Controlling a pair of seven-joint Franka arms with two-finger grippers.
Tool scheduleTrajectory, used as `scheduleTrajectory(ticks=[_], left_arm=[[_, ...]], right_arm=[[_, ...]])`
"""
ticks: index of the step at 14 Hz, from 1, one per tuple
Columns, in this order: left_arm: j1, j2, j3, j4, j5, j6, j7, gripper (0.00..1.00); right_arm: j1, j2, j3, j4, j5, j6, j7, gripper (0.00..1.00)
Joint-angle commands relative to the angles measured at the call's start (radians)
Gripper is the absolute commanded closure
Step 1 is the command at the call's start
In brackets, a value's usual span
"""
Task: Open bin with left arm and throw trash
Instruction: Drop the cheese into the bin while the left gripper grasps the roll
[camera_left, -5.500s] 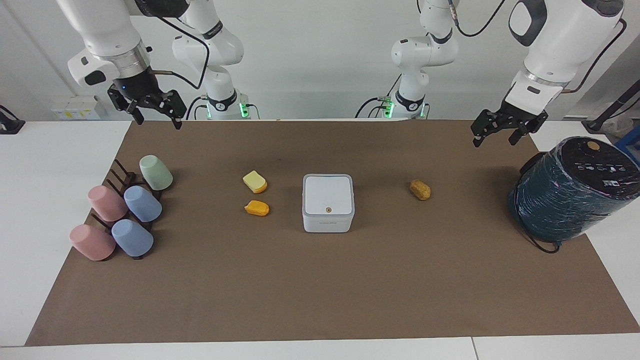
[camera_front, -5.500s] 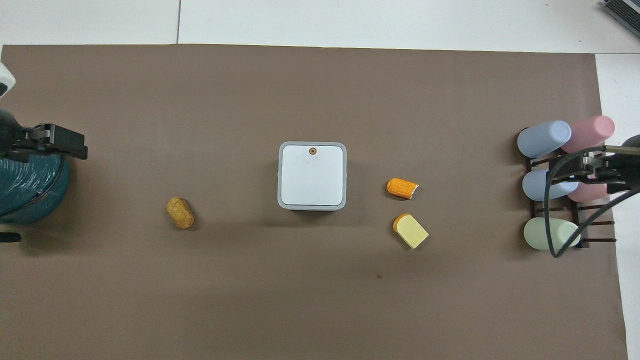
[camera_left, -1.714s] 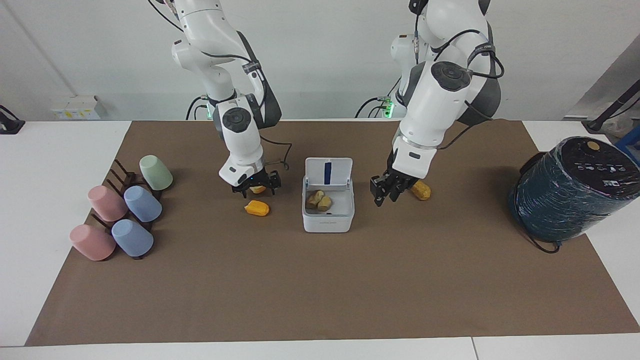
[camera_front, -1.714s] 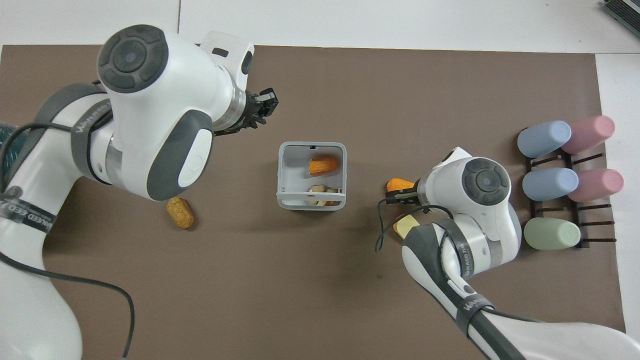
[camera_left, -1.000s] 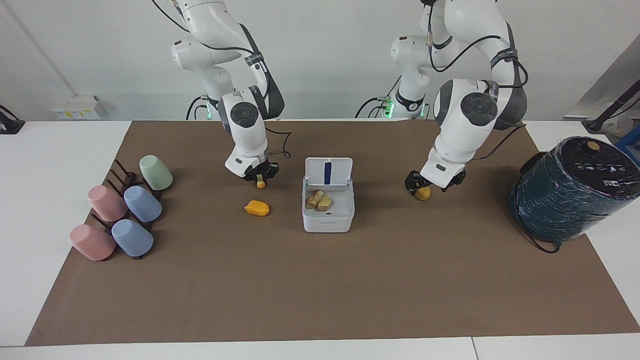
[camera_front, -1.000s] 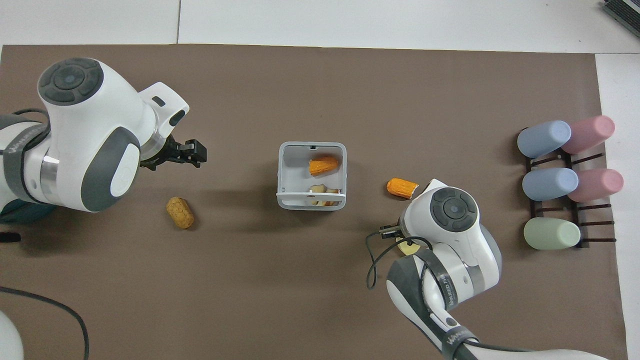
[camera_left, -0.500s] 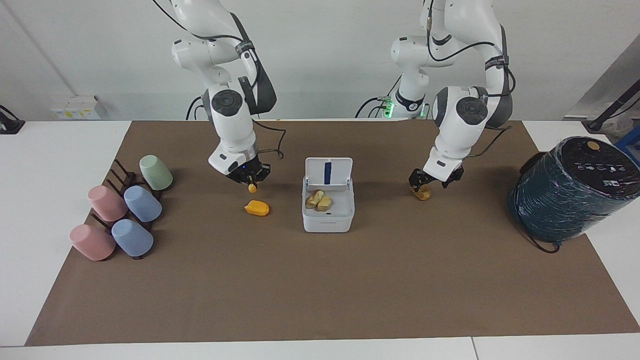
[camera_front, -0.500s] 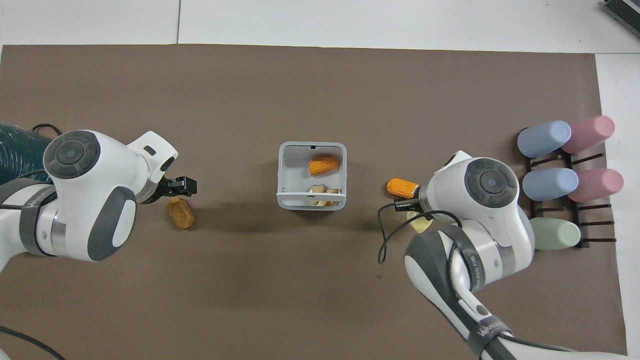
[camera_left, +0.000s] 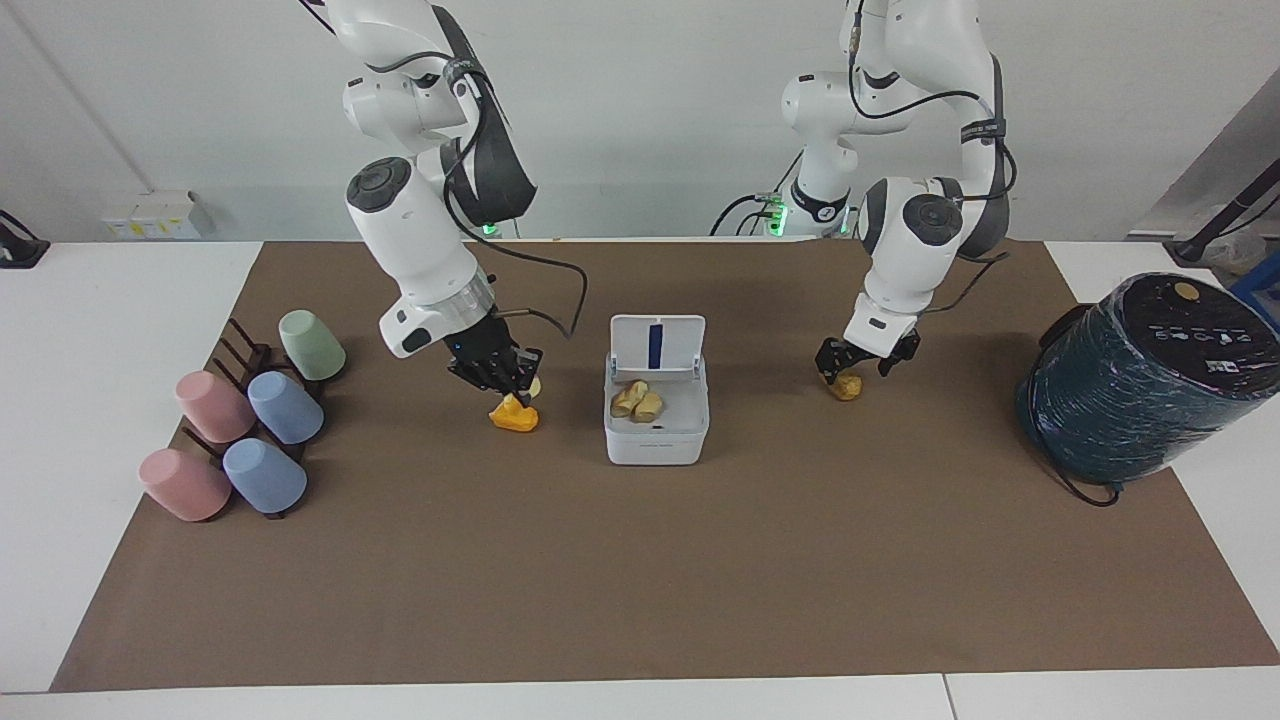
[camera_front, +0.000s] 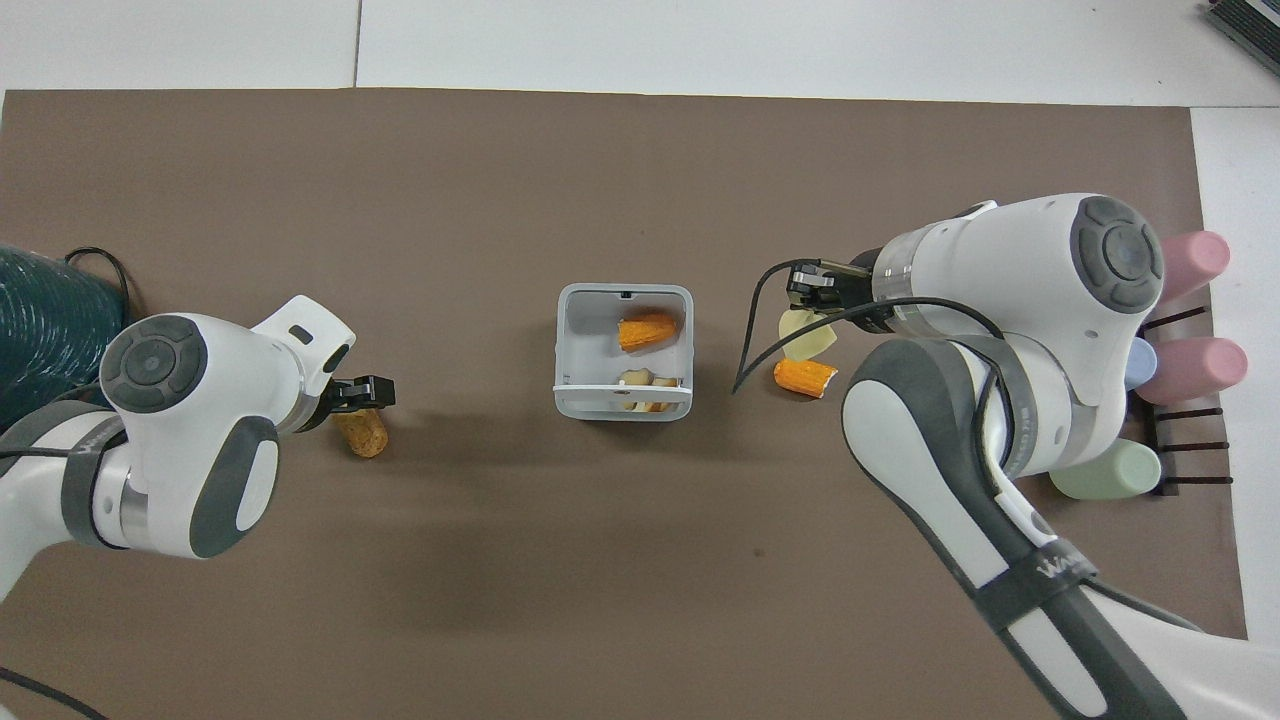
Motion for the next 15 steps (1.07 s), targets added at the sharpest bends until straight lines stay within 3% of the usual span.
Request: scheduleTrajectory(ticks=[1,4,6,8,10,11,15], left_arm=[[0.003,-0.018,-0.005,-0.056,0.023,0.070,-0.035,0.10],[-0.002,-0.018,-0.005,-0.065,0.023,0.073,-0.036,0.24],[-0.005,-0.018,-0.005,-0.065,0.023,0.072,-0.035,0.46],[-0.005,-0.020,-0.007,-0.071,0.023,0.072,-0.035,0.58],[-0.005,-0.021,-0.007,-0.074,0.023,0.072,-0.035,0.66],[-0.005,-0.021,-0.007,-0.075,0.023,0.072,-0.035,0.73],[-0.005,-0.015,-0.007,-0.057,0.023,0.073,-0.035,0.99]], right_arm=[[0.066,0.060,0.008,0.073,0.065,0.097,0.198,1.00],[0.129,0.076,0.008,0.093,0.073,0.121,0.240,1.00],[0.176,0.099,0.008,0.092,0.074,0.161,0.254,1.00],[0.213,0.100,0.008,0.087,0.073,0.161,0.329,0.69],[0.241,0.096,0.008,0.078,0.068,0.149,0.340,0.06],[0.241,0.094,0.008,0.075,0.061,0.146,0.340,0.00],[0.238,0.096,0.007,0.078,0.054,0.143,0.339,0.00]])
